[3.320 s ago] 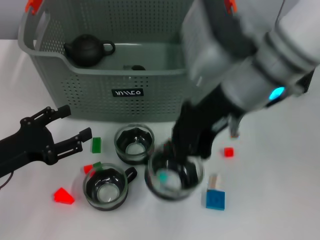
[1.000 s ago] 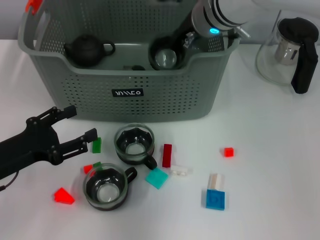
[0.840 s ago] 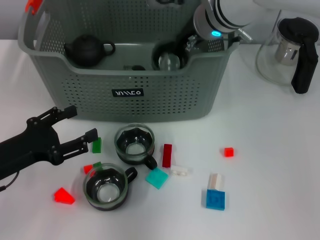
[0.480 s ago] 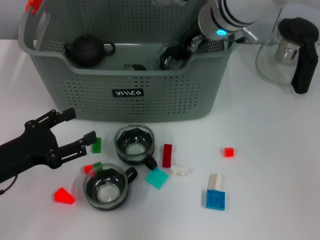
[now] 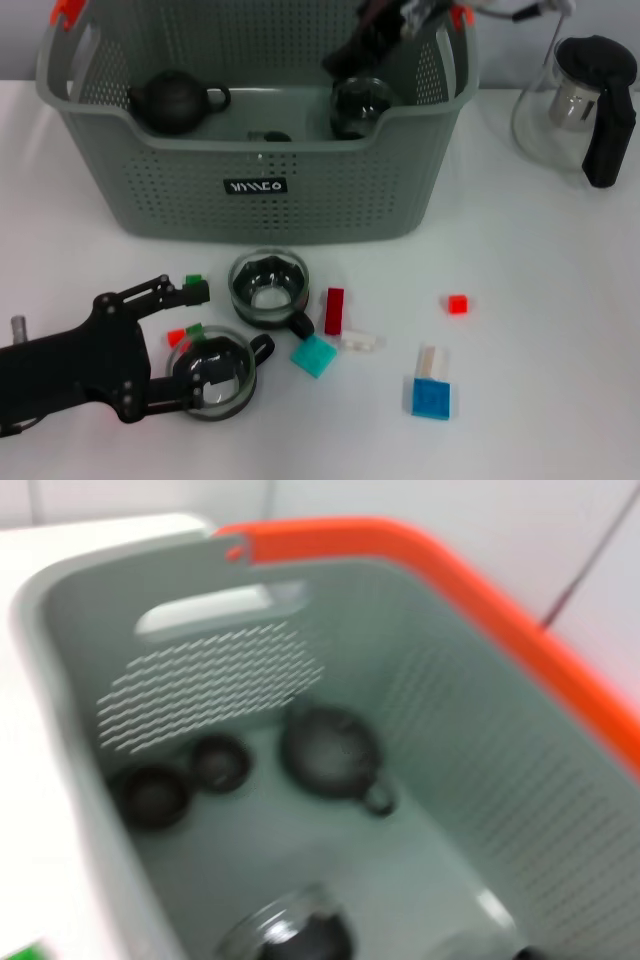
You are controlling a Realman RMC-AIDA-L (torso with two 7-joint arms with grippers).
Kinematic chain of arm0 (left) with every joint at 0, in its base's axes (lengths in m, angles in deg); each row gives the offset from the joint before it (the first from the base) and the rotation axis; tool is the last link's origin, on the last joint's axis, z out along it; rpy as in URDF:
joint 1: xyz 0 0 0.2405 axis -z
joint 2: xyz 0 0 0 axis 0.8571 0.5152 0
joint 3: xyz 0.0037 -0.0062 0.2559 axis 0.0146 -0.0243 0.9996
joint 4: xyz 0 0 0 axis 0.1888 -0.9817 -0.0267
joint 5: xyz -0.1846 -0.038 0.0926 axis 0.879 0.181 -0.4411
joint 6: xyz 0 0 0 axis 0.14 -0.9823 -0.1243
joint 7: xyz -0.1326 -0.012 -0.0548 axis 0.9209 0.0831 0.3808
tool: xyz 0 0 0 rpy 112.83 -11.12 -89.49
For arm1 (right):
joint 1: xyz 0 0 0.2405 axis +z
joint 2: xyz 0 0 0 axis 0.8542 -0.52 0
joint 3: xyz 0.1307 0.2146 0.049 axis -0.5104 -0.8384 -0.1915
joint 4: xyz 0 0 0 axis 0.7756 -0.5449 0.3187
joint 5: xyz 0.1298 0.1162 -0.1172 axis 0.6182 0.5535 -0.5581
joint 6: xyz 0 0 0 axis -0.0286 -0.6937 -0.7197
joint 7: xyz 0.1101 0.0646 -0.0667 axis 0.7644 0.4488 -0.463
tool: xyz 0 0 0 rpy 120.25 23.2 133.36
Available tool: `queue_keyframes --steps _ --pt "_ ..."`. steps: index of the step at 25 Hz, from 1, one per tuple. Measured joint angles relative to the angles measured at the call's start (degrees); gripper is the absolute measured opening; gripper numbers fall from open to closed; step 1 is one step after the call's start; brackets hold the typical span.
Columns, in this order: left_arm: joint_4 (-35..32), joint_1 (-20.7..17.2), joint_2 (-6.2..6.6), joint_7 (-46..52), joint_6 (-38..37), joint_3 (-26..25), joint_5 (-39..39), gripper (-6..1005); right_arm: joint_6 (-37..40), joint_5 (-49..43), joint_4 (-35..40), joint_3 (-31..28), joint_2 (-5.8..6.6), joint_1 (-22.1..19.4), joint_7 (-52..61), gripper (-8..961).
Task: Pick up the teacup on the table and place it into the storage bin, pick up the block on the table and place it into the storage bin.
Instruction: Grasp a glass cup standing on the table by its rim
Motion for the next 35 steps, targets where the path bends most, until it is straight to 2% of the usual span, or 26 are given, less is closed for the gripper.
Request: queue_keyframes --steps 5,9,17,25,27,30,35 --pt "0.1 0.3 0.0 0.0 0.7 0.2 -0.1 842 3.8 3.3 0.0 0.9 -0.17 -0.5 -1.6 720" --pt "0.0 0.3 0.18 0.1 0.7 -1.4 0.0 841 9.8 6.9 0.8 1.7 -0.16 -0.6 -3.4 719" --pt "0.0 -0.1 0.28 -0.1 1.0 -3.6 0.1 841 20.6 7.3 2.2 3.6 -0.31 -0.3 -3.4 719" --pt "0.2 0.0 0.33 -0.1 2.6 -3.7 0.2 841 20.2 12.1 0.7 5.7 -0.32 -2.0 -4.5 717" --pt "0.2 -0.1 0.33 -0.2 2.8 -3.7 0.2 842 19.7 15.7 0.8 5.4 -0.25 -3.9 -5.8 716" --pt "0.1 -0.2 0.33 -0.2 3.2 -3.6 0.1 842 19.1 21.8 1.1 3.6 -0.03 -9.0 -10.8 714" --pt "0.1 -0.1 0.34 -0.2 4.2 -3.6 0.1 841 16.2 35.2 -1.3 -2.0 0.05 -22.4 -27.6 712"
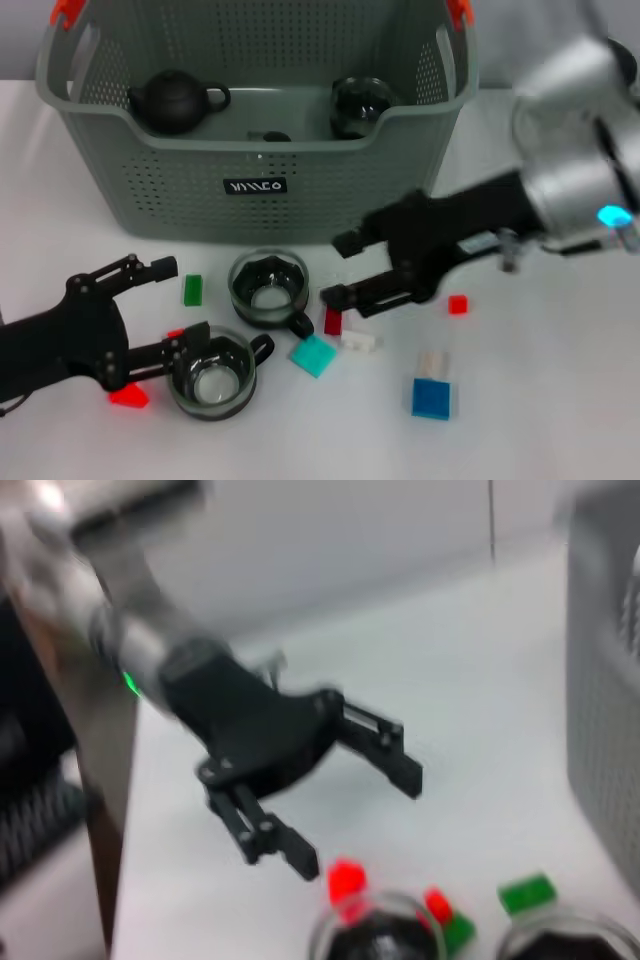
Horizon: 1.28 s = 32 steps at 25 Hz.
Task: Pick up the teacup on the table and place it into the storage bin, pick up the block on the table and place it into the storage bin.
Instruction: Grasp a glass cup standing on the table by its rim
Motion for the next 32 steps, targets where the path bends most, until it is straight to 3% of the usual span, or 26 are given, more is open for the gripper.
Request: queue_keyframes --steps 3,6,9,12,17,23,27,32 --pt "0.0 0.6 0.18 0.1 0.1 0.0 0.0 841 -0.1 10.4 -6.4 -4.6 0.16 -7.8 -16.1 711" --pt "0.0 2.1 0.62 2.0 0.2 -0.1 0.1 841 0.1 18.1 -17.1 -8.7 0.18 -12.3 -31.3 711" --pt "-0.4 3.9 1.27 7.9 0.4 0.4 -0.2 842 -0.1 19.9 -28.1 -12.9 0.22 -12.8 -41.8 711" --pt "-3.9 6.0 2.07 19.8 0.0 3.5 -1.6 842 -0.9 19.7 -35.1 -15.2 0.37 -12.6 -48.2 712" --pt "-15.8 10.0 2.62 46.0 -0.4 12.7 -7.0 842 -1.3 19.7 -37.3 -16.3 0.38 -13.4 -50.4 712" --pt "-26.4 14.6 2.01 70.6 4.4 25.5 -14.7 841 -2.1 19.9 -37.5 -17.6 0.53 -14.0 -50.5 713" --pt "-28.8 19.1 2.33 82.3 7.1 33.6 -20.7 841 -2.1 19.8 -37.5 -17.8 0.55 -13.9 -50.6 713" --pt "-28.7 24.6 1.96 90.3 10.2 40.6 -30.4 842 -2.2 19.8 -37.6 -17.9 0.47 -13.9 -50.7 711"
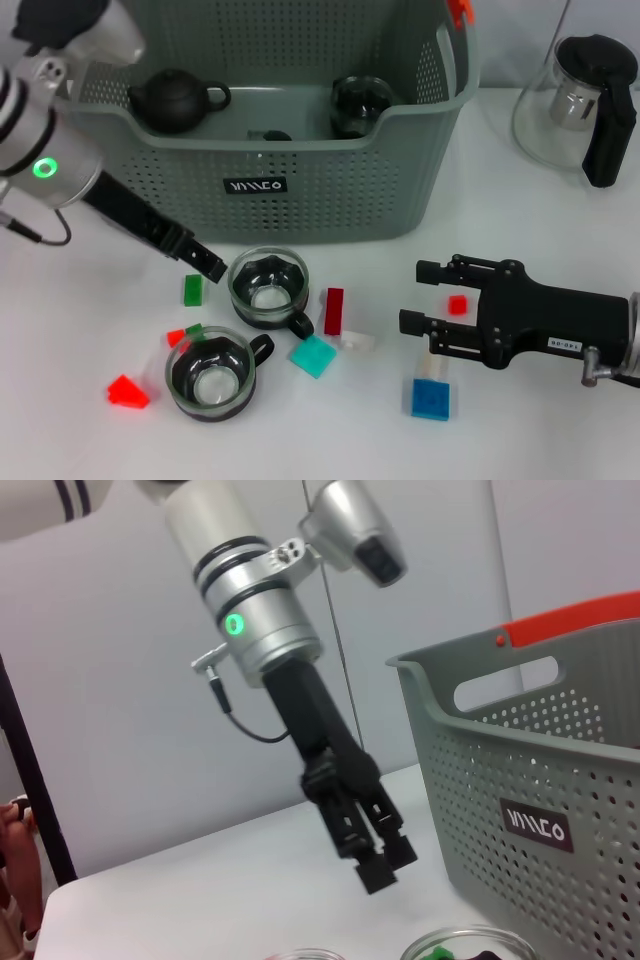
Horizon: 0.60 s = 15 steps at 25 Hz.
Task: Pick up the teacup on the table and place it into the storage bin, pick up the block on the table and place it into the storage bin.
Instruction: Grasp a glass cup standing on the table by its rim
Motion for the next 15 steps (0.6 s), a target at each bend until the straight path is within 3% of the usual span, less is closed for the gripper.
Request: queue_keyframes --steps 5,10,15 --pt "1.2 2.4 -1.32 2.4 2.2 3.9 -3.5 840 0.0 0.0 -0.6 0.0 -0.15 0.0 0.0 711" --pt "-1.4 1.0 -3.29 -1.4 5.1 11.1 -3.7 838 0.0 0.0 -0.7 0.0 -0.09 -0.1 0.0 712" --pt "-4.0 0.1 -4.25 -8.5 5.8 14.3 -4.1 824 0.0 0.0 -0.8 0.3 -0.09 -0.1 -0.1 712"
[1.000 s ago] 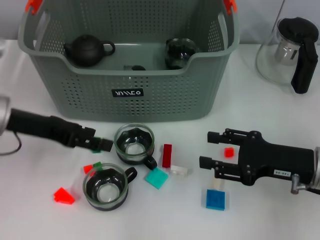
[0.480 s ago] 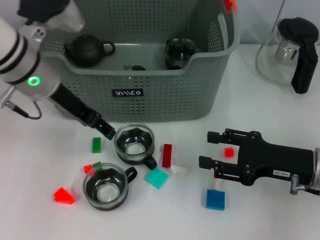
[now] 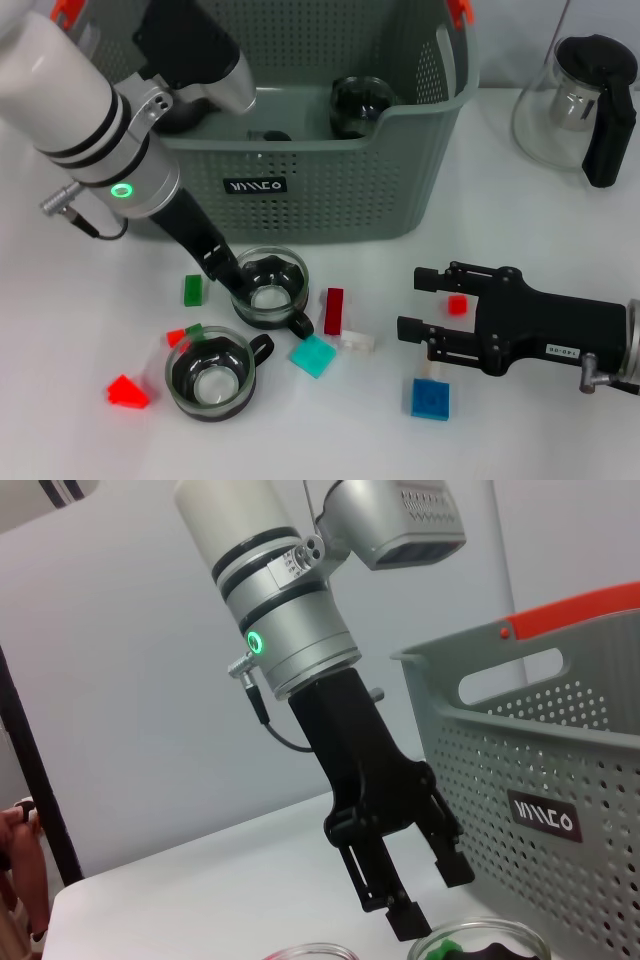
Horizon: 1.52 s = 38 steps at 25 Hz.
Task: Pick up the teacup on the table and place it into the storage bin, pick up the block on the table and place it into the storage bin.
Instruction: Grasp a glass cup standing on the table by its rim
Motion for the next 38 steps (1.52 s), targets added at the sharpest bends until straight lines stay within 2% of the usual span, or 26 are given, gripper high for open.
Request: queue_keyframes --steps 5,9,19,30,38 --pt "-0.5 0.4 0.28 -3.4 1.0 0.3 -0.1 807 0.2 0.0 -0.5 0.0 0.02 0.0 0.0 712" --pt "-0.2 0.3 -0.07 -5.9 2.3 0.4 -0.2 793 0.1 0.0 -0.7 -0.1 0.08 0.0 0.0 713" --pt "5.5 1.2 -0.31 -5.9 6.9 1.8 -0.3 756 0.0 0.0 -1.3 -0.3 0.24 0.0 0.1 712" --pt "7.7 1.2 -0.37 -5.7 10.4 5.0 -0.8 715 -0.3 -0.1 -1.4 -0.4 0.27 0.0 0.1 712" --pt "7.8 0.9 -0.57 -5.6 10.6 5.0 -1.6 598 -0.3 -0.1 -1.5 -0.1 0.26 0.0 0.1 713"
